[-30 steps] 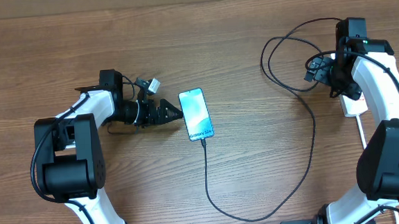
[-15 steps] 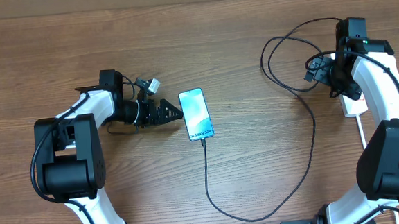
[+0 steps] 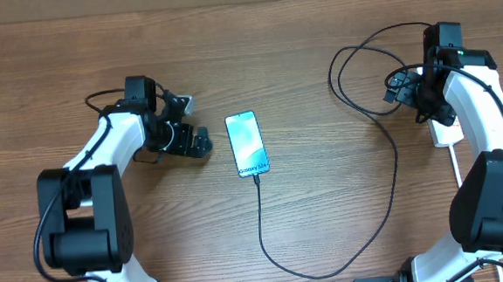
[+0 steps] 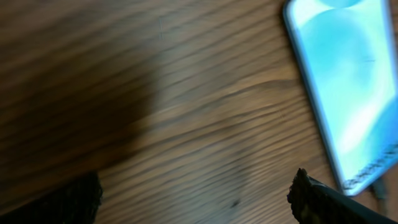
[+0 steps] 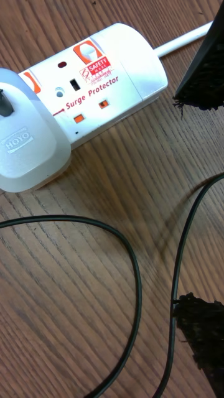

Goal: Plug charger to phone and switch on socket

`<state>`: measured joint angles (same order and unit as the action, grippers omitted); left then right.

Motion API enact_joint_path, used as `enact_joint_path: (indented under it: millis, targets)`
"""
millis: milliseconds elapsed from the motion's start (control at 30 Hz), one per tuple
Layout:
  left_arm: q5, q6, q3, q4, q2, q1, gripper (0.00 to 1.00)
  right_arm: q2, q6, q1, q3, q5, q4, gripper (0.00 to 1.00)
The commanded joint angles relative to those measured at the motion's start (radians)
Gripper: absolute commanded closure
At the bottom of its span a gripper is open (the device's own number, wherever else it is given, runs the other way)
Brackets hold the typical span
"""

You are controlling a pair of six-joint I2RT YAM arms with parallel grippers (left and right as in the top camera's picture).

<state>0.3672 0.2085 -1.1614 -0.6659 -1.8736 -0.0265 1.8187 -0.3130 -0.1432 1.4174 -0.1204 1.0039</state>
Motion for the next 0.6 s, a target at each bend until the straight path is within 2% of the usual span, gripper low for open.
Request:
enact_joint_path:
  millis: [0, 567]
  targets:
    - [-0.168, -0.014, 0.012, -0.002, 0.131, -0.018, 0.00, -0.009, 0.004, -0.003, 0.009, -0.014, -0.006, 0.00]
    - [-0.167, -0.014, 0.012, -0.003, 0.404, -0.029, 0.00, -0.009, 0.004, -0.003, 0.009, -0.014, -0.006, 0.00]
